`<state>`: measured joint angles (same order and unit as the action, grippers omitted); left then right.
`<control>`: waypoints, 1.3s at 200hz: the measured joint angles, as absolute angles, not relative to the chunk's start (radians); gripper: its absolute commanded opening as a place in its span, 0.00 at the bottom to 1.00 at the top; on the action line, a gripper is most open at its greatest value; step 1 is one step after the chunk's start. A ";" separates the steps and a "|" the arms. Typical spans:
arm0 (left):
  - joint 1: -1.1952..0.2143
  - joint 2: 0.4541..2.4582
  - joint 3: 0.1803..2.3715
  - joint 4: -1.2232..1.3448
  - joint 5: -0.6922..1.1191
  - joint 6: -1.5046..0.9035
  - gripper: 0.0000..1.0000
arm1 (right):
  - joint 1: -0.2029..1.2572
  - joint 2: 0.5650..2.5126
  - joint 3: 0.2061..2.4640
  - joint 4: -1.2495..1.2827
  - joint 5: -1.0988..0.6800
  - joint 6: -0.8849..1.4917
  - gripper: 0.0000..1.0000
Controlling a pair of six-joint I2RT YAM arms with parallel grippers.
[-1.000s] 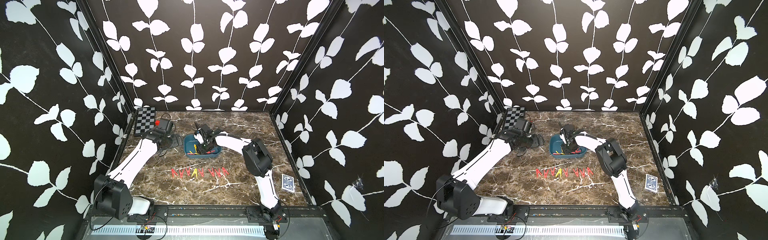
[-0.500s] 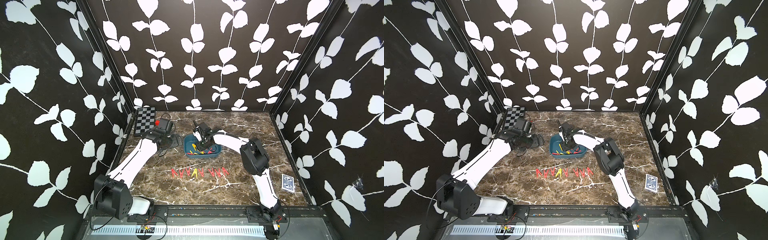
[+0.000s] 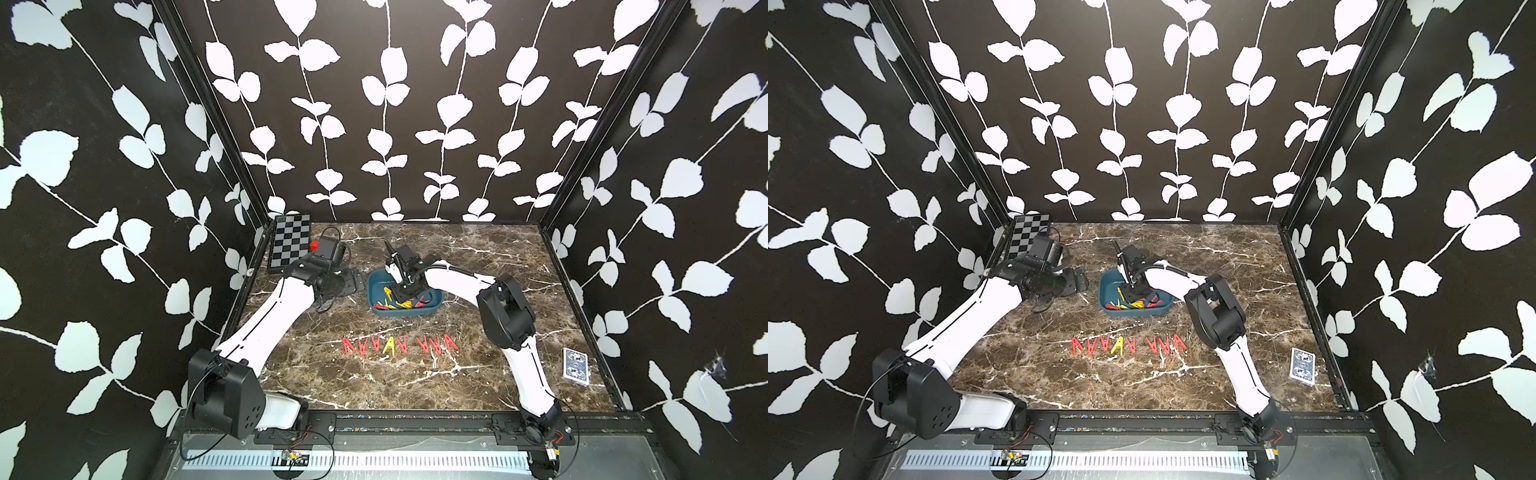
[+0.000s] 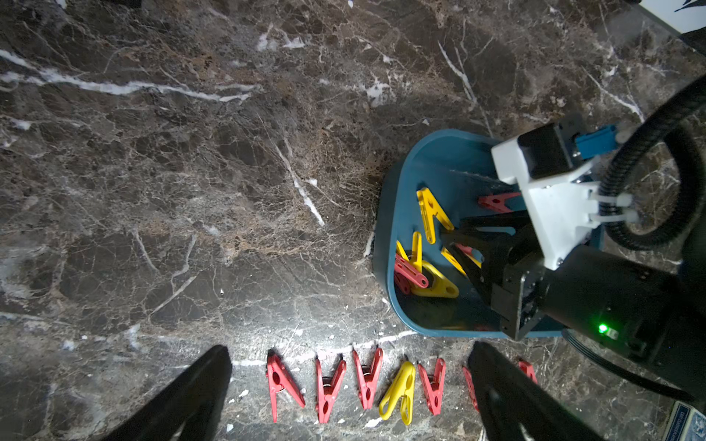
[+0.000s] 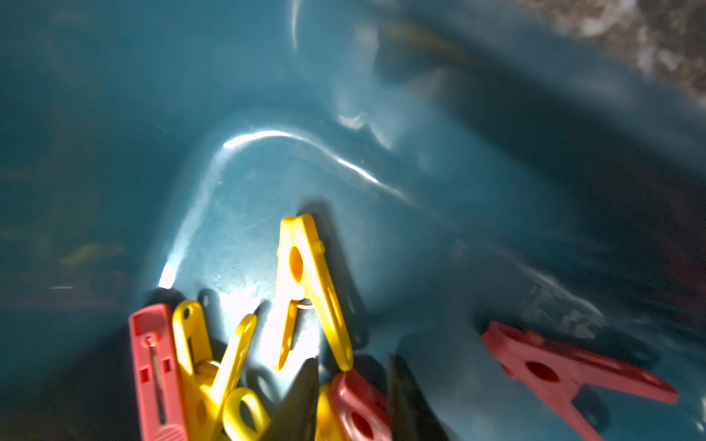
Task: Take the clothespins out of the storage box
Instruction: Pick up the clothespin from the storage box.
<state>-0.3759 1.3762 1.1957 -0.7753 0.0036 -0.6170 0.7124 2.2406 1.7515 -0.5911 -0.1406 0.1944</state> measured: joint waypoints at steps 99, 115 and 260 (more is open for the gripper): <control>-0.373 1.376 1.196 -0.780 0.003 -0.617 0.99 | 0.712 2.280 1.823 -0.596 -0.133 0.186 0.31; -0.373 1.376 1.196 -0.780 0.004 -0.617 0.99 | 0.712 2.296 1.832 -0.601 -0.132 0.180 0.30; -0.372 1.342 1.158 -0.772 0.042 -0.617 0.99 | 0.714 2.274 1.829 -0.611 -0.103 0.193 0.00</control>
